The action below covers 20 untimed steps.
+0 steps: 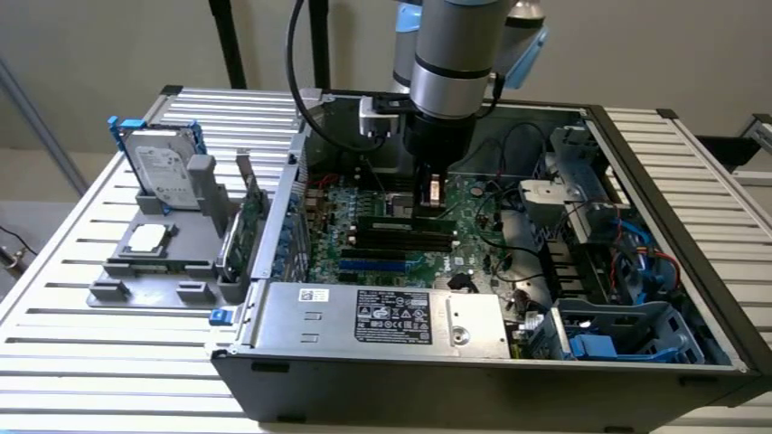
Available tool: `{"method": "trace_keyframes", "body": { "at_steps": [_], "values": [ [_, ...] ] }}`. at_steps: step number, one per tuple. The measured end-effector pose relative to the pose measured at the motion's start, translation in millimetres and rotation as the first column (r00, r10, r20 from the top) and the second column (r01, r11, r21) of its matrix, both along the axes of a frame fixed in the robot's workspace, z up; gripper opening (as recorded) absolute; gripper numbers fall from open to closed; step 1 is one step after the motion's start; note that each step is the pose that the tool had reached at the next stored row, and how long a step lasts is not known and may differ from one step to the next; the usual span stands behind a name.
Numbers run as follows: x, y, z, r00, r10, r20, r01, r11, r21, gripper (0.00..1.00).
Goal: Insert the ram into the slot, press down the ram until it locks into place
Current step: 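Insert the ram into the slot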
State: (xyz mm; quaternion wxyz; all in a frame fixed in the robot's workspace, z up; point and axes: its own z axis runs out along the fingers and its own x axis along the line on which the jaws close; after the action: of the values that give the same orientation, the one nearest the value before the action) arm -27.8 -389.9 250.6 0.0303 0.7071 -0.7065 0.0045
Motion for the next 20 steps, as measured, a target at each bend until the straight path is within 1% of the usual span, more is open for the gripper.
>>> {"method": "trace_keyframes", "body": {
  "at_steps": [1, 2, 8, 14, 20],
  "values": [
    [0.0, 0.0, -0.1, 1.0000, 0.000, 0.0000, 0.000, 1.0000, -0.0023, 0.13],
    [-0.1, 0.0, -0.6, 1.0000, 0.000, 0.0000, 0.000, 1.0000, -0.0030, 0.13],
    [-0.1, 0.9, -6.1, 1.0000, 0.000, 0.0001, 0.000, 1.0000, -0.0048, 0.13],
    [0.0, 3.3, -11.4, 1.0000, 0.000, 0.0001, 0.000, 1.0000, -0.0055, 0.13],
    [-0.1, 3.5, -14.7, 1.0000, 0.000, -0.0002, 0.000, 1.0000, -0.0095, 0.13]
  ]
}}
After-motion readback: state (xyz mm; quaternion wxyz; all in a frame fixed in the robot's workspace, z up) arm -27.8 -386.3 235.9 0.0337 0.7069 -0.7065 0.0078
